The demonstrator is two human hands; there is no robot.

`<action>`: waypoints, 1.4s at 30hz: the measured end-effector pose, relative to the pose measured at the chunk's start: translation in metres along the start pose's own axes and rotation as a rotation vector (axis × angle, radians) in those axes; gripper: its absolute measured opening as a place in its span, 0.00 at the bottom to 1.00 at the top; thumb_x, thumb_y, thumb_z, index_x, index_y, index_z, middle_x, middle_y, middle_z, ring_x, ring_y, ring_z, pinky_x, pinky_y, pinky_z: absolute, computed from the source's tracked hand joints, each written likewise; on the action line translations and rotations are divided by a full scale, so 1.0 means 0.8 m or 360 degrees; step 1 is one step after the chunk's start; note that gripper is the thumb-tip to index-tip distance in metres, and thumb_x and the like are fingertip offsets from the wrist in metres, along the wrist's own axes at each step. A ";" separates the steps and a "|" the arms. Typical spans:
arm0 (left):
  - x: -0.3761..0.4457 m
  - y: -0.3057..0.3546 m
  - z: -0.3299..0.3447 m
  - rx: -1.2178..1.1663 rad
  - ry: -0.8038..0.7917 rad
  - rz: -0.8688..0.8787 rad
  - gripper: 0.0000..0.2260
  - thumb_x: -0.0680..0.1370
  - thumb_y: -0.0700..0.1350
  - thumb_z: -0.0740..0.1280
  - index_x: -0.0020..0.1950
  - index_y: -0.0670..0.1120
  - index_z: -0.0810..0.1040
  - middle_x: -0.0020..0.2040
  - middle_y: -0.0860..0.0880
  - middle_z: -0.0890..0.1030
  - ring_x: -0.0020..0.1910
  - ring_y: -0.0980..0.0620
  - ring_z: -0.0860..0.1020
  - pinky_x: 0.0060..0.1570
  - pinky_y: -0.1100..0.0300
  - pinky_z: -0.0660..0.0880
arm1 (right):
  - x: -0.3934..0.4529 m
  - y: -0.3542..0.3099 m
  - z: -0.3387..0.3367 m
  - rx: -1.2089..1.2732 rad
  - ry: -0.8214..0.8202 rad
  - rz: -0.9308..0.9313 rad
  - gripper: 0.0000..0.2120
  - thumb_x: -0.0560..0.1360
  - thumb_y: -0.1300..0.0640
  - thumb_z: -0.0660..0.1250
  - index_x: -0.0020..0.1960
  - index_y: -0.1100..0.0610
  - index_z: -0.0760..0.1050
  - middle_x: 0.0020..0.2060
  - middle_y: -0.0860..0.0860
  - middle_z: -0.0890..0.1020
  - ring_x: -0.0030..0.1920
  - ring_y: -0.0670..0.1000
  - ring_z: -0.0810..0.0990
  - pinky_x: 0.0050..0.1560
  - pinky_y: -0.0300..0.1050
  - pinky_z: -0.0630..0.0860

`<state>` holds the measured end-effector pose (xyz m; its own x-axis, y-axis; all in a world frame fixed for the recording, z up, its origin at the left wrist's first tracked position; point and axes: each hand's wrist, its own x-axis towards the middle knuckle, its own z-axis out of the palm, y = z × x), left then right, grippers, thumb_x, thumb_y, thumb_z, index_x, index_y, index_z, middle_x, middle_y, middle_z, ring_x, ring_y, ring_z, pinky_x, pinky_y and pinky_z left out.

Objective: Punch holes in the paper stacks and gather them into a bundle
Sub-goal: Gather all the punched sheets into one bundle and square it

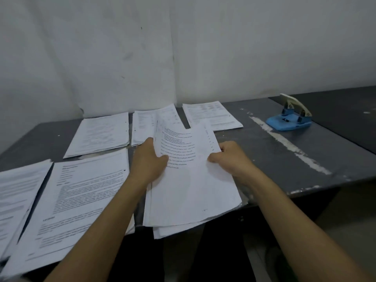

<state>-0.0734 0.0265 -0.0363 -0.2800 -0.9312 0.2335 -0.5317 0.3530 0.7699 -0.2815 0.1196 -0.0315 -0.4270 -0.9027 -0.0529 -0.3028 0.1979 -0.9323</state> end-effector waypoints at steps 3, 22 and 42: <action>-0.017 -0.018 0.008 0.0171 -0.0013 0.0041 0.20 0.78 0.41 0.69 0.69 0.44 0.71 0.62 0.48 0.79 0.56 0.50 0.76 0.50 0.63 0.70 | -0.011 0.004 0.013 -0.0214 0.0119 -0.0033 0.11 0.68 0.64 0.66 0.30 0.58 0.68 0.25 0.46 0.72 0.27 0.50 0.69 0.27 0.37 0.62; -0.035 -0.049 0.036 0.0352 0.0157 0.0030 0.19 0.79 0.46 0.66 0.67 0.41 0.70 0.62 0.42 0.75 0.62 0.43 0.73 0.62 0.48 0.72 | -0.002 0.000 0.020 -0.0086 0.0055 0.0267 0.16 0.63 0.65 0.79 0.47 0.63 0.78 0.43 0.57 0.84 0.43 0.58 0.84 0.37 0.46 0.81; 0.014 -0.004 -0.045 -0.1065 -0.0035 -0.0332 0.14 0.76 0.37 0.74 0.61 0.42 0.81 0.54 0.47 0.86 0.50 0.49 0.85 0.53 0.53 0.82 | -0.010 -0.022 -0.015 0.0614 -0.0107 -0.0309 0.18 0.63 0.65 0.81 0.52 0.57 0.84 0.47 0.51 0.87 0.45 0.54 0.87 0.40 0.44 0.82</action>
<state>-0.0460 0.0114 -0.0145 -0.2458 -0.9687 0.0345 0.0285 0.0284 0.9992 -0.2829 0.1278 -0.0105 -0.3334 -0.9344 0.1253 -0.0262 -0.1237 -0.9920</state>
